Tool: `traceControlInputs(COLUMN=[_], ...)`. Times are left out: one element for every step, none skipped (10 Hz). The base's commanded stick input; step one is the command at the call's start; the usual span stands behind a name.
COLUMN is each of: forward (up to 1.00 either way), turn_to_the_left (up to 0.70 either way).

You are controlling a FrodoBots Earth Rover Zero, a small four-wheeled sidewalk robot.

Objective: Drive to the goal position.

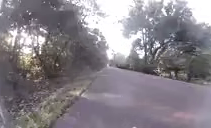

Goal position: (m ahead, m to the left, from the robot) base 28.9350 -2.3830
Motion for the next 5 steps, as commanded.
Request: traceControlInputs(forward=[0.70, 0.70, 0.70, 0.70, 0.70], turn_to_the_left=[-0.01, -0.04, -0.12, -0.28, -0.13])
